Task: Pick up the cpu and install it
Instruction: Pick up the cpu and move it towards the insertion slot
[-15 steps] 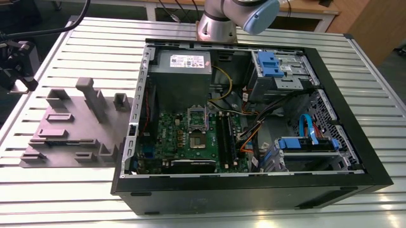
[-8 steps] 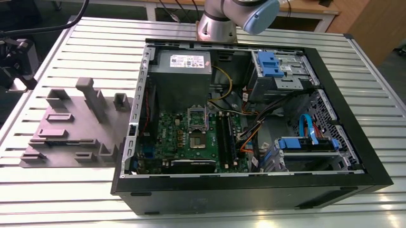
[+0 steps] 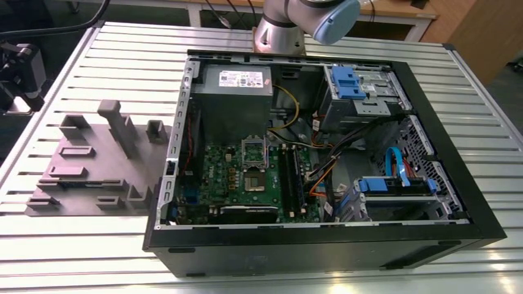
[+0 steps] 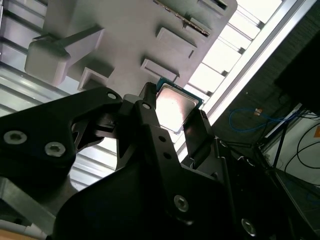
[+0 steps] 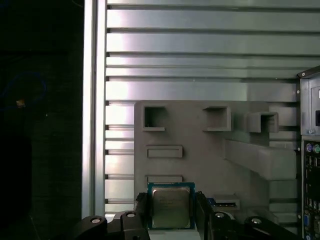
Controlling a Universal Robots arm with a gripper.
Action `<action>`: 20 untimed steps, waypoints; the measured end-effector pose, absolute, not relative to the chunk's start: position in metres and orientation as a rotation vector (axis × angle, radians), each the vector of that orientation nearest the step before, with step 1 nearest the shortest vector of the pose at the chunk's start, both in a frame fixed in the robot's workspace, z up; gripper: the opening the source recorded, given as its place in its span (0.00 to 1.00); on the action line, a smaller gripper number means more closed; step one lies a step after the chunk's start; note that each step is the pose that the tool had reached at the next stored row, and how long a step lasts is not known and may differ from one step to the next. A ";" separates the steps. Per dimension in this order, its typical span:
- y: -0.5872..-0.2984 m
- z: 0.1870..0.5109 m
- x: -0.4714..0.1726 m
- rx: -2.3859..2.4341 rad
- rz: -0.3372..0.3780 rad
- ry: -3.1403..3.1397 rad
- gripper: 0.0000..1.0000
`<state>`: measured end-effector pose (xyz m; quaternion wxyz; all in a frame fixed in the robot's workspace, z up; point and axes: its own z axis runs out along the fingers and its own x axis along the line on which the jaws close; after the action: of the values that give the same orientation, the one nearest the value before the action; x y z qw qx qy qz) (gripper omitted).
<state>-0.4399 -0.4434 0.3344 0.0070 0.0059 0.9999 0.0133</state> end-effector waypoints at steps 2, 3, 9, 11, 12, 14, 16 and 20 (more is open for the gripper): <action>-0.443 0.337 -0.440 0.018 0.042 3.127 0.47; -0.443 0.338 -0.440 0.018 0.042 3.127 0.47; -0.443 0.340 -0.440 0.018 0.042 3.127 0.47; -0.443 0.341 -0.440 0.018 0.042 3.127 0.47; -0.443 0.341 -0.440 0.018 0.042 3.127 0.47; -0.443 0.342 -0.440 0.018 0.041 3.128 0.47; -0.443 0.343 -0.440 0.018 0.042 3.127 0.47; -0.443 0.346 -0.440 0.018 0.042 3.127 0.47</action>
<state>-0.4399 -0.4434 0.3459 0.0070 0.0059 0.9999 0.0133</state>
